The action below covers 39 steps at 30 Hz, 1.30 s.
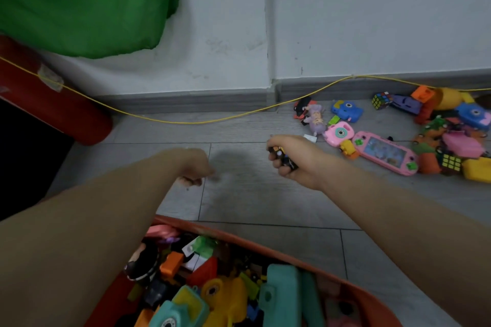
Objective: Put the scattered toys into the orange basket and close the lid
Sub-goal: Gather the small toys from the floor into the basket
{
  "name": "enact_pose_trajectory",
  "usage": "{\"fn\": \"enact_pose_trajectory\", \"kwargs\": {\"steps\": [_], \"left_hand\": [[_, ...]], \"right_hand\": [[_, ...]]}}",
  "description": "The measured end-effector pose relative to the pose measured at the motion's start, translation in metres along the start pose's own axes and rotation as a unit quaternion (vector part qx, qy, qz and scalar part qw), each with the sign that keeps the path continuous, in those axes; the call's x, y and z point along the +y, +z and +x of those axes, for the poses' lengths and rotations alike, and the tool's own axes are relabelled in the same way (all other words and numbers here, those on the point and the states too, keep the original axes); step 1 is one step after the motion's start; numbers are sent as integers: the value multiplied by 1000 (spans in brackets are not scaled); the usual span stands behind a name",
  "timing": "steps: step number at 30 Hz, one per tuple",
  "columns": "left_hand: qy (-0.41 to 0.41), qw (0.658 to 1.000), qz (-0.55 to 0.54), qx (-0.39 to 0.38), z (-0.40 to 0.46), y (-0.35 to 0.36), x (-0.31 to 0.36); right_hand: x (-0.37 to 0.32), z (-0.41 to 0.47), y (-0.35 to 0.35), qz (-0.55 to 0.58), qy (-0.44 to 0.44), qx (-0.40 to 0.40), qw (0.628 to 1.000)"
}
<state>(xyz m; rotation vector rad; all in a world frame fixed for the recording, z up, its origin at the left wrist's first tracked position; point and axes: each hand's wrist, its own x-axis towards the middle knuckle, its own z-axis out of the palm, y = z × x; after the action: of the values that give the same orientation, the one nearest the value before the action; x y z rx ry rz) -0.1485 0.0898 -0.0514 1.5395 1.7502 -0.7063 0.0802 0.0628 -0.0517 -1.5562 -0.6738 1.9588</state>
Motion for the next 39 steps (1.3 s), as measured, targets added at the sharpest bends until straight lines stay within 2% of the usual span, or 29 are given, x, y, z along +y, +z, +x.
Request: {"fn": "enact_pose_trajectory", "kwargs": {"steps": [4,7,10,13,16,17,18,20,21,22,23,26,27,29,31,34,36,39], "left_hand": [[113,988,-106,10,-50,-24,42],[177,962,-194,-75,-114,-45,54],[224,938,-214,-157,-175,-58,41],[216,941,-142,-216,-212,-53,24],[149,959,-45,-238,-226,-30,14],[136,965,15,-222,-228,-22,12],[129,969,93,-190,-228,-17,11],[122,962,211,-127,-234,-14,15],[120,959,232,-108,-237,-16,21],[122,959,236,-95,-240,-18,26],[130,962,227,-82,-243,-22,32],[168,975,120,-81,-239,-33,56],[186,977,73,-75,-235,-36,68],[227,973,5,-35,-223,-39,98],[260,965,-26,32,-203,-37,129],[287,950,25,121,-167,-20,177],[273,951,61,129,-144,-3,203],[242,962,91,84,-113,23,233]], "right_hand": [[-26,-35,13,47,-19,-61,997],[-50,-73,20,112,-37,-122,985],[-60,-123,29,141,-59,-166,974],[-51,-167,39,78,-78,-210,971],[-32,-198,50,-125,-102,-238,958],[-26,-207,53,-223,-116,-240,938],[-21,-213,54,-337,-131,-248,899],[-12,-219,54,-551,-161,-265,775],[-9,-220,52,-613,-182,-255,725],[-9,-221,50,-635,-205,-240,706],[-11,-219,47,-618,-220,-228,719],[-23,-203,24,-401,-169,-197,879],[-29,-195,11,-344,-162,-162,910],[-33,-174,-20,-282,-171,-57,943],[-26,-149,-55,-270,-179,43,945],[-1,-120,-112,-379,-164,169,895],[14,-113,-144,-431,-135,205,868],[26,-109,-178,-498,-120,217,831]]}}
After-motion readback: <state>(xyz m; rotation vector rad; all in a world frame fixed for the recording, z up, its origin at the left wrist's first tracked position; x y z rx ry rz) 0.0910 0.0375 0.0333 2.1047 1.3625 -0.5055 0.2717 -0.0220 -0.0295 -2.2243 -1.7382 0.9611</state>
